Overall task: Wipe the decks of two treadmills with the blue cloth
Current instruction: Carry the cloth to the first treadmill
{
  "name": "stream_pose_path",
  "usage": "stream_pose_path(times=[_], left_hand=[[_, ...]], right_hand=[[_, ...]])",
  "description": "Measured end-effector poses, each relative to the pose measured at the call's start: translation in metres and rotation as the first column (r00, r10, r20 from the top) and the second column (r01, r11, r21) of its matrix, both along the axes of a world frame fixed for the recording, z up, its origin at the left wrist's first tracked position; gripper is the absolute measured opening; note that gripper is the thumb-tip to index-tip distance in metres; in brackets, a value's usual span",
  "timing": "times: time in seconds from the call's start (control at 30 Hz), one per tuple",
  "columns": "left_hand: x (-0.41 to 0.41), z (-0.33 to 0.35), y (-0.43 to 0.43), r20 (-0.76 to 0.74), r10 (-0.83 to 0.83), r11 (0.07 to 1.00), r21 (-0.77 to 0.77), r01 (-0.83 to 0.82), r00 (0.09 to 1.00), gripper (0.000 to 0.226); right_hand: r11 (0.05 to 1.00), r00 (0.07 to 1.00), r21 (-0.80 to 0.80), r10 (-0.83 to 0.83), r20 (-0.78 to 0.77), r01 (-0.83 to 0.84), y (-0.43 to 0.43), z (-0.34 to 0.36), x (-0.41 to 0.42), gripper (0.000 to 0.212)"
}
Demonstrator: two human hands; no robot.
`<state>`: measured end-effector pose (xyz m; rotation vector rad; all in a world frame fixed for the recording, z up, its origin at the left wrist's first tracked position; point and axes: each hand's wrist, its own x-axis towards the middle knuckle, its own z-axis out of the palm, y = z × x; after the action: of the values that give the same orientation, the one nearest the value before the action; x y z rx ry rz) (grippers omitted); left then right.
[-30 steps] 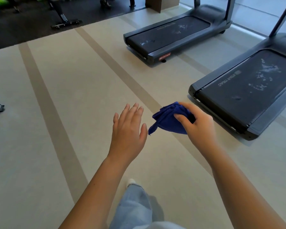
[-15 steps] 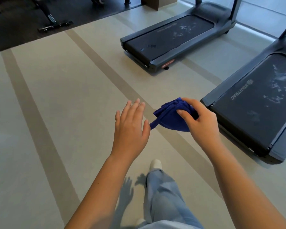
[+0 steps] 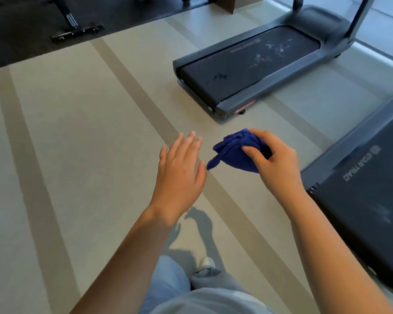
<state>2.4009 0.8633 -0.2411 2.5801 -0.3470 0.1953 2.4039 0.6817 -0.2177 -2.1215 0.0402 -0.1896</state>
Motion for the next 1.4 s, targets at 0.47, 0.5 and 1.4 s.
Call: stream_pose_path(times=[0.47,0.5,1.4], left_hand=[[0.312,-0.016,0.117,0.081,-0.064,0.998,0.031,0.062,0.995,0.053],[0.334,-0.014,0.124,0.101,-0.071,0.997,0.036,0.067,0.992,0.052],[0.861,-0.026,0.144,0.094,-0.121,0.989,0.098,0.112,0.988,0.048]], right_hand=[[0.998,0.999,-0.023,-0.05,0.007,0.05,0.108,-0.002,0.297,0.029],[0.998,0.998,-0.012,-0.063,0.013,0.063,0.115,0.0,0.317,0.03],[0.992,0.994,-0.073,-0.106,-0.04,0.103,0.13,-0.022,0.832,0.03]])
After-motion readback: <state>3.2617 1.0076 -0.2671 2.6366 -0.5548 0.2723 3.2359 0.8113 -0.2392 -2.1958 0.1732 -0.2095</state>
